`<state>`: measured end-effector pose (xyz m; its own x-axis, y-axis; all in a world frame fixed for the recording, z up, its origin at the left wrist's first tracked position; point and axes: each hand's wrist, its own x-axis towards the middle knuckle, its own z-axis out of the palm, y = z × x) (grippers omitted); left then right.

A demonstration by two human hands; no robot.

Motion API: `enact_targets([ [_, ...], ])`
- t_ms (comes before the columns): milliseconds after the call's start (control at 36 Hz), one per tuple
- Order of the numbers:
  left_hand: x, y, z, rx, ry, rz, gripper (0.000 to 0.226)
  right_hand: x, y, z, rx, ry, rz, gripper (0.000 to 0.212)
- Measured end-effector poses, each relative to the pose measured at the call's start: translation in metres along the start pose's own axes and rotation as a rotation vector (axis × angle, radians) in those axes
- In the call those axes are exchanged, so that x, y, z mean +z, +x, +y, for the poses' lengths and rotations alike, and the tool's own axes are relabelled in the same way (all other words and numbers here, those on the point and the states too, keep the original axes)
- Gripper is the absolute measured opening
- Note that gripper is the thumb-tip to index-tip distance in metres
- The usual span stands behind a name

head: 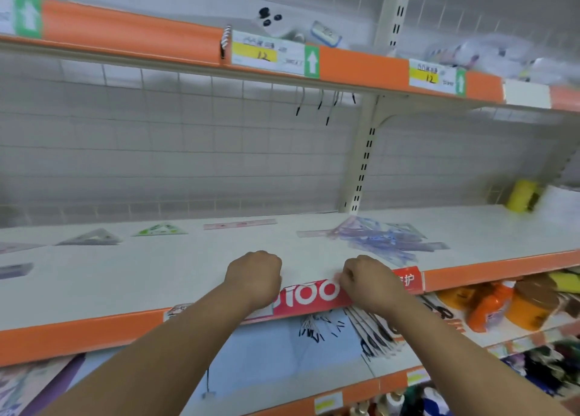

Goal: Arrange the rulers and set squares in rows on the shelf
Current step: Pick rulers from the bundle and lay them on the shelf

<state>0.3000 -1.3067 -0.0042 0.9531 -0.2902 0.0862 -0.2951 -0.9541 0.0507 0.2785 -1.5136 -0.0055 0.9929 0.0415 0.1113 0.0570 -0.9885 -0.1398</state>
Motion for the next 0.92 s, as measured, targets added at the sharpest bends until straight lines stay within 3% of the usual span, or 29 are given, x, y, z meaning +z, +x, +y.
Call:
enact_targets([
  [417,0.006,0.126,0.062,0.155,0.017,0.05,0.022,-0.009,0.073,0.104,0.093,-0.014,0.101,0.04],
  [667,0.018,0.174,0.08,0.094,0.065,0.011,0.02,-0.001,0.104,0.166,0.157,0.007,0.104,0.036],
  [917,0.03,0.195,0.118,-0.036,0.118,-0.017,0.025,0.005,0.15,0.202,-0.009,0.032,0.048,0.02],
])
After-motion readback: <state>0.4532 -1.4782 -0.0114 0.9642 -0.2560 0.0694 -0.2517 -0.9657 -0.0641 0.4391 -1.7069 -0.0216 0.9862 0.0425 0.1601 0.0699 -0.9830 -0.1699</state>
